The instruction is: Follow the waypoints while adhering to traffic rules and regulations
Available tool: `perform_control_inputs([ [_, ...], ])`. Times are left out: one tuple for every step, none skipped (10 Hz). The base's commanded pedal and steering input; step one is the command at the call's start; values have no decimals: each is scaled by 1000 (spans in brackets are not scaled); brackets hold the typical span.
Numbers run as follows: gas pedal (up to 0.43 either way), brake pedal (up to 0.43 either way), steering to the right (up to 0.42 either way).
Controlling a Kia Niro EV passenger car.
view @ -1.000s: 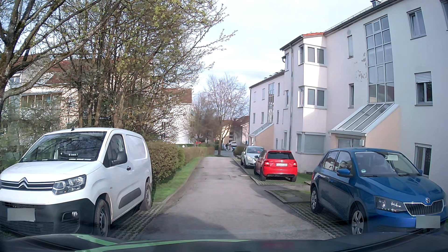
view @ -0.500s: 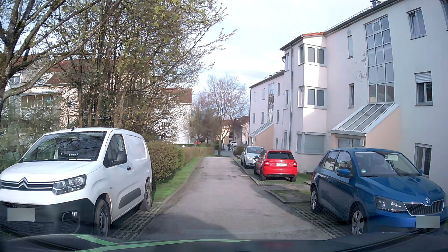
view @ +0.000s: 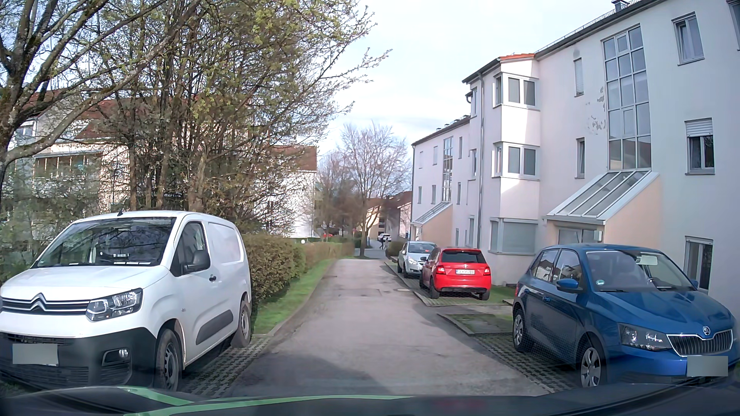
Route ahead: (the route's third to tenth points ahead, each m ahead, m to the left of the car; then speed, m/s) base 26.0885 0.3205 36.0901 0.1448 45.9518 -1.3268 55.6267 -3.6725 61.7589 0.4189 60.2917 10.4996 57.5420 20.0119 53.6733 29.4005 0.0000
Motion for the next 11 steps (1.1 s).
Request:
perform_control_inputs([
  [0, 555, 6],
  [0, 555, 6],
  [0, 555, 6],
  [0, 555, 6],
  [0, 555, 6],
  [0, 549, 6],
  [0, 555, 6],
  [0, 555, 6],
  [0, 555, 6],
  [0, 549, 6],
  [0, 555, 6],
])
